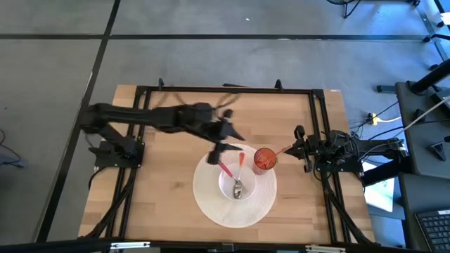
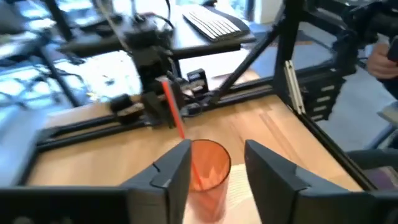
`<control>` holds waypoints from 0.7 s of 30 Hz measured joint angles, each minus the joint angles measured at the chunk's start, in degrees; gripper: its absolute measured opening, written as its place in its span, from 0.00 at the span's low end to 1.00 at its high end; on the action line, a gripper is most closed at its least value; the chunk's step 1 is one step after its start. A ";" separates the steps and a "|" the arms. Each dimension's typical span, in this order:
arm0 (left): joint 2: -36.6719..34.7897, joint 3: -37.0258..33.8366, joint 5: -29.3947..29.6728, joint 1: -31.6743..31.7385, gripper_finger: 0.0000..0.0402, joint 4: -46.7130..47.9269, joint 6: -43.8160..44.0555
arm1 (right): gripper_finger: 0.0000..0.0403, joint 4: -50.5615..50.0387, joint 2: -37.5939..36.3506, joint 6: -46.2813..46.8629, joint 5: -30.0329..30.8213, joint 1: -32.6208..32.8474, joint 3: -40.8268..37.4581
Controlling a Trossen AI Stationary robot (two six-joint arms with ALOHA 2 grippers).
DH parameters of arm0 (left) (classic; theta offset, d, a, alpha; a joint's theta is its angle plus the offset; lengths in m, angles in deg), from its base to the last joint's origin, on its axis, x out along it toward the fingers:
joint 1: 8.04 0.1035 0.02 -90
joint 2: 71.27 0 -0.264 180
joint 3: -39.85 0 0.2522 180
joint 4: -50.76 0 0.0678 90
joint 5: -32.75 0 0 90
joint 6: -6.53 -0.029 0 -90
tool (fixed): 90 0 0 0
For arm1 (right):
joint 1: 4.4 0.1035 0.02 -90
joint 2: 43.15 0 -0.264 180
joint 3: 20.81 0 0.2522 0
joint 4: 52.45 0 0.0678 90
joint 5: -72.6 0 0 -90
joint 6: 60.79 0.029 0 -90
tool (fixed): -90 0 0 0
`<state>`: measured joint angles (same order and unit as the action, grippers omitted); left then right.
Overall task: Pick & Place Utensil
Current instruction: Return to Home Position
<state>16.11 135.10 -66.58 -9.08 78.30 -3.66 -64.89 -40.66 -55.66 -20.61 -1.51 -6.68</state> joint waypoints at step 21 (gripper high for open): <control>-56.78 -65.88 15.31 1.21 0.00 -36.96 1.92 | 0.01 7.42 -0.07 -5.78 9.73 -0.02 -0.02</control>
<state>-40.67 69.23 -51.27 -7.87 41.34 -1.74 -57.47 -40.73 -61.44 -10.88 -1.53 -6.71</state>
